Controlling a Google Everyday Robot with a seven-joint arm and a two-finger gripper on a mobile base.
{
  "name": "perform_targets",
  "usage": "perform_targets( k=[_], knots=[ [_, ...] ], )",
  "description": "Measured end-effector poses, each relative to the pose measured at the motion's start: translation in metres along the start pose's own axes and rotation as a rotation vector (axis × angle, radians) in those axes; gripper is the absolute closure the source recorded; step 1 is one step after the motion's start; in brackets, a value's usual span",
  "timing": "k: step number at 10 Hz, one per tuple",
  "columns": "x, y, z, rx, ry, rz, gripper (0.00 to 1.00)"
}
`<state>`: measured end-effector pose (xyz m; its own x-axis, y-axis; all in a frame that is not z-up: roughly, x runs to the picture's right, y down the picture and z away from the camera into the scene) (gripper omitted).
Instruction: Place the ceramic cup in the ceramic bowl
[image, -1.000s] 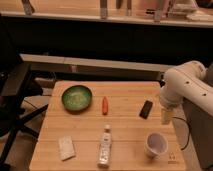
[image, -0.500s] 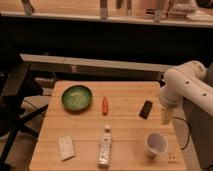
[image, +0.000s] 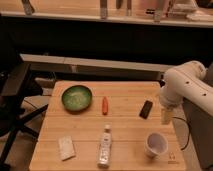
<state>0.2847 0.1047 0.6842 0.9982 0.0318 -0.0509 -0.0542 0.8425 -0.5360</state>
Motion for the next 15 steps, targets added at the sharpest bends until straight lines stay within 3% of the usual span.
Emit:
perform_targets(
  k=[5, 8, 12, 15],
  knots=[
    [0.0, 0.0, 0.0, 0.0, 0.0, 0.0, 0.2],
    [-0.002, 0.027, 0.013, -0.03, -0.013, -0.019, 0.2],
    [-0.006, 0.033, 0.019, -0.045, -0.023, -0.037, 0.2],
    [-0.008, 0.055, 0.024, -0.057, -0.029, -0.052, 0.2]
  ],
)
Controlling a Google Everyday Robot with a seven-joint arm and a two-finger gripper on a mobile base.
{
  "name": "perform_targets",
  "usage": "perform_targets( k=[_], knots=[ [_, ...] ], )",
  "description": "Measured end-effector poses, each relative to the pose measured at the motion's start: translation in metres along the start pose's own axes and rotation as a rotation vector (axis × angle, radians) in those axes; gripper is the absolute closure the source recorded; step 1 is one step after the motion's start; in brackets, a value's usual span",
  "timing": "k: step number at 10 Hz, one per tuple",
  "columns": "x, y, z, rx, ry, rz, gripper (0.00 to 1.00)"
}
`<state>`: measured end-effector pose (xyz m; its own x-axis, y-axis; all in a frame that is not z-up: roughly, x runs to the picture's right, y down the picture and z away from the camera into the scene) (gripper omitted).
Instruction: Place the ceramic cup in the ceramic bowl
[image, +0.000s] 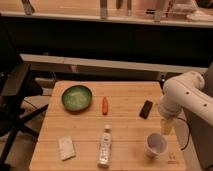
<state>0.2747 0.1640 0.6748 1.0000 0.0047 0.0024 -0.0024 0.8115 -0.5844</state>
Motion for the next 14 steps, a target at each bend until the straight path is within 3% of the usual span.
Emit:
perform_targets(
  k=[14],
  knots=[
    [0.0, 0.021, 0.023, -0.035, -0.012, -0.047, 0.2]
  ],
)
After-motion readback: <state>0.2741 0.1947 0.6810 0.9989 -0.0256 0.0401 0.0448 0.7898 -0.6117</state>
